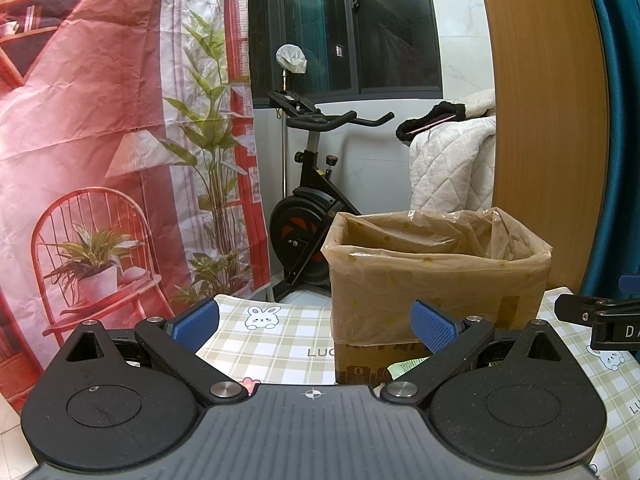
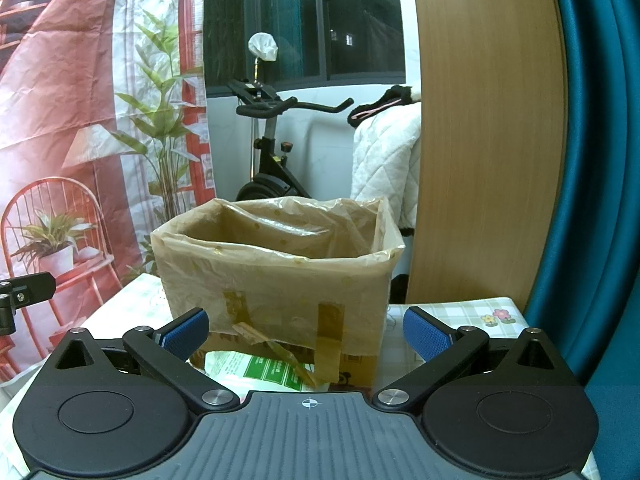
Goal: Organize snacks
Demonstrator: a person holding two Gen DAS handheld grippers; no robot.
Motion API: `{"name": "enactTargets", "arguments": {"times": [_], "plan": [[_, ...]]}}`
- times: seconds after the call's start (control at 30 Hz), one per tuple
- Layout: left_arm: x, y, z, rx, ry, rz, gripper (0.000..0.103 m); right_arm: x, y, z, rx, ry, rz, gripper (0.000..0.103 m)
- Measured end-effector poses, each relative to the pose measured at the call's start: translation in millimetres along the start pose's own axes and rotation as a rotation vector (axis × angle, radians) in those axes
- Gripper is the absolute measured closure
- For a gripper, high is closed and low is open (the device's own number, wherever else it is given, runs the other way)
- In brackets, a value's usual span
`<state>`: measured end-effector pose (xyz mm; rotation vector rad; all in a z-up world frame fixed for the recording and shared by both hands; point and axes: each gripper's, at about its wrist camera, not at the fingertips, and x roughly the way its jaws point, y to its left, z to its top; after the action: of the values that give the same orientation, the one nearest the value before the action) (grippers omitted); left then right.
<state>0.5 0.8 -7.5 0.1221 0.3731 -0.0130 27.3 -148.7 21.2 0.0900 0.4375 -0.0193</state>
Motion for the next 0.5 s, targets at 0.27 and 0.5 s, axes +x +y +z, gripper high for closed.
{"name": "enactTargets", "arguments": {"times": [0.27, 0.5], "plan": [[4, 3, -5, -0.005, 0.020, 0.010, 0.000, 6, 1, -12, 0.004, 0.005, 0.003, 0.000], [12, 12, -11, -0.021, 0.046, 0.002, 0.000, 11, 2, -25, 0.007, -0.018, 0.027, 0.000]]}}
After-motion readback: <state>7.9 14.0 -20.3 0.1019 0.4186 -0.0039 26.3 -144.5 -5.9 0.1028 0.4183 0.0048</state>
